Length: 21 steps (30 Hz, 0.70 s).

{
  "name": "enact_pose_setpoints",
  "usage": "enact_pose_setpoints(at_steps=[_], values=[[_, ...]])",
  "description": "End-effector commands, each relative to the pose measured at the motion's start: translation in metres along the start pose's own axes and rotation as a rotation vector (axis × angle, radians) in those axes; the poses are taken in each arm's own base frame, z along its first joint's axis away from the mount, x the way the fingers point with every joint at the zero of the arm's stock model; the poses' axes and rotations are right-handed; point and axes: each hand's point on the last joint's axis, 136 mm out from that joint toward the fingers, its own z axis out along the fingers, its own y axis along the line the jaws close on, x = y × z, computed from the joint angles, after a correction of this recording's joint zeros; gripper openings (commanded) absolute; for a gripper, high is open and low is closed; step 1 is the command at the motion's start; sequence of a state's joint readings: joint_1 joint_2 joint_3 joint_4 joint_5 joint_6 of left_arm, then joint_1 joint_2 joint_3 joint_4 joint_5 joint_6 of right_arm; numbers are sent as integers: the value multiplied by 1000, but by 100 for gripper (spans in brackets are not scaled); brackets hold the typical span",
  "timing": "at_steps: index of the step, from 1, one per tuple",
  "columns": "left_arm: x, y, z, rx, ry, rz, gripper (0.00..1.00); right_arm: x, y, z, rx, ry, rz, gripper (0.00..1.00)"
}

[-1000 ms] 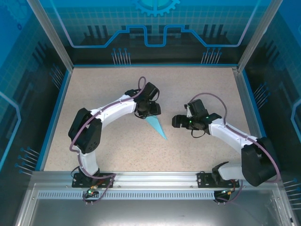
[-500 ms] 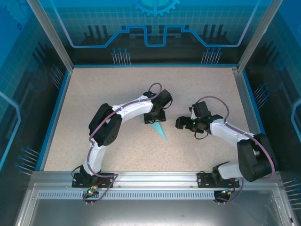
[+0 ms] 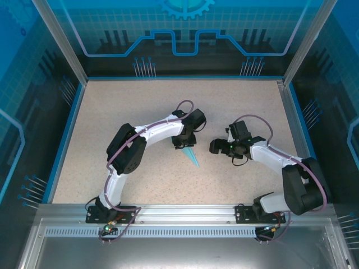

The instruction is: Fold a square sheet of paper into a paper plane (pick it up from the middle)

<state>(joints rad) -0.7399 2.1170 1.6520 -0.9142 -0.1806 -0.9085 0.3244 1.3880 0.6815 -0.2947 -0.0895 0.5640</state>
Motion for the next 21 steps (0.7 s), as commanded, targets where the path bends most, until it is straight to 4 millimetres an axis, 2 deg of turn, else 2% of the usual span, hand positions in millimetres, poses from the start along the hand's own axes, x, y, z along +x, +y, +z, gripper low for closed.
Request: enact_pose_setpoints(at_steps=[1, 5, 8, 12, 15, 21], values=[[0, 2, -13, 9, -28, -18, 26, -2, -5, 1, 11, 4, 12, 96], [-1, 3, -16, 9, -39, -17, 10, -2, -6, 1, 15, 7, 13, 96], [-3, 4, -24, 16, -54, -9, 2, -2, -7, 0, 20, 4, 14, 96], [-8, 2, -42, 47, -87, 14, 0, -4, -8, -4, 25, -9, 18, 96], [-13, -3, -64, 103, -124, 45, 0, -5, -8, -8, 21, -27, 32, 95], [-22, -27, -105, 281, -201, 166, 0, -13, -6, -26, -17, -89, 68, 95]])
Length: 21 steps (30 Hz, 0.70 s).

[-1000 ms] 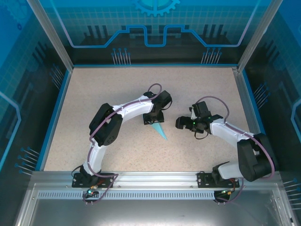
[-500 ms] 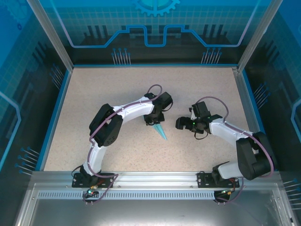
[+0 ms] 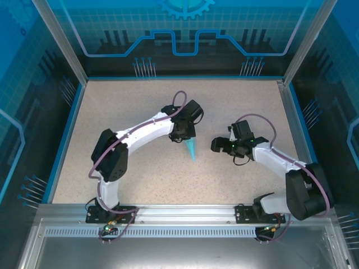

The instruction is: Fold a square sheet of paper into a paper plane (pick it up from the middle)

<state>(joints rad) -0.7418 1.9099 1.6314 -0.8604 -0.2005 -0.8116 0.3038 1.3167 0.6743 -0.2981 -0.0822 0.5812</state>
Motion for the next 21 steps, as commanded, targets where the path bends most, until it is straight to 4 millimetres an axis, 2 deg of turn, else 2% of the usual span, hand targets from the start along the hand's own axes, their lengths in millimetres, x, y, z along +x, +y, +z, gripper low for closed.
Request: enact_pose_setpoints(at_steps=[1, 5, 13, 17, 21], values=[[-8, -22, -24, 141, -59, 108, 0, -4, -4, -14, -14, -37, 44, 95], [-8, -45, -24, 313, -77, 145, 0, -9, 2, -27, -43, -74, 48, 95], [10, -72, 11, 618, 50, 95, 0, -10, 25, -39, -178, -90, 64, 94], [17, -70, 30, 707, 97, 50, 0, -5, 40, -36, -246, -61, 68, 88], [26, -59, 51, 723, 141, 8, 0, 1, 54, -26, -274, -17, 44, 74]])
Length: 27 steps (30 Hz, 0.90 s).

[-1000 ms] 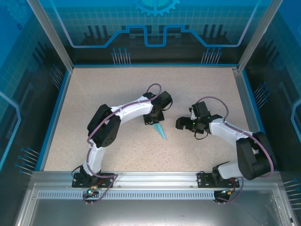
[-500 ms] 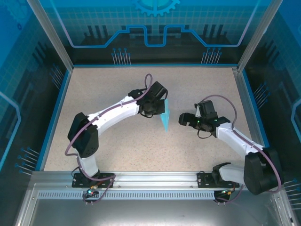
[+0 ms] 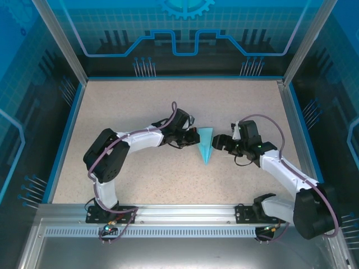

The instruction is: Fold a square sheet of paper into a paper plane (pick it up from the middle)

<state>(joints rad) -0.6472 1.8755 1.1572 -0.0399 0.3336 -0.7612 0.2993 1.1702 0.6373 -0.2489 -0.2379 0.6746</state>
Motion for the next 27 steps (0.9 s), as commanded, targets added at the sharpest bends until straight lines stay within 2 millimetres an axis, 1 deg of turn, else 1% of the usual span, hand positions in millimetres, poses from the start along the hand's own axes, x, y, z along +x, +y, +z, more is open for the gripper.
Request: enact_pose_setpoints(at_steps=[1, 3, 6, 10, 13, 17, 25, 27], values=[[1, -4, 9, 111, 23, -27, 0, 7, 18, 11, -63, 44, -13, 70], [5, 7, 12, 90, 27, -39, 0, 11, 23, 19, -60, 72, -23, 58], [9, 19, 14, 65, 27, -51, 0, 16, 28, 30, -63, 102, -32, 48], [15, 32, 18, 42, 42, -65, 0, 22, 39, 45, -80, 142, -53, 41], [17, 38, 19, 28, 41, -69, 0, 25, 47, 54, -79, 162, -72, 40], [17, 50, 18, -7, 30, -81, 0, 25, 41, 64, -30, 172, -67, 41], [18, 61, 16, -41, 14, -101, 0, 28, 31, 76, 38, 198, -73, 46], [18, 62, 16, -44, 11, -105, 0, 29, 32, 79, 38, 209, -77, 46]])
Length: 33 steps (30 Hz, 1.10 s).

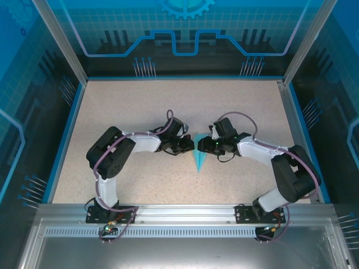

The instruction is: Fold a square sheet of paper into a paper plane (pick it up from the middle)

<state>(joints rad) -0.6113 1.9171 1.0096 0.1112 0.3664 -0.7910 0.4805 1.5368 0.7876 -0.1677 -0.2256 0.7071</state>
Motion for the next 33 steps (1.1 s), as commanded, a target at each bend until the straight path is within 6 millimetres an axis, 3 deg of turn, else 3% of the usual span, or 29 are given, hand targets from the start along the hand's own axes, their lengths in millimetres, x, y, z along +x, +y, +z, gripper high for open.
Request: enact_pose_setpoints(at_steps=[1, 17, 33], values=[[0, 15, 0, -34, -16, -39, 0, 0, 4, 5, 16, 16, -16, 47], [1, 18, -5, -41, -37, -37, 0, 21, 14, 17, 26, 101, -77, 52], [2, 19, -4, -38, -34, -41, 0, 38, 18, 5, 71, 82, -9, 53]])
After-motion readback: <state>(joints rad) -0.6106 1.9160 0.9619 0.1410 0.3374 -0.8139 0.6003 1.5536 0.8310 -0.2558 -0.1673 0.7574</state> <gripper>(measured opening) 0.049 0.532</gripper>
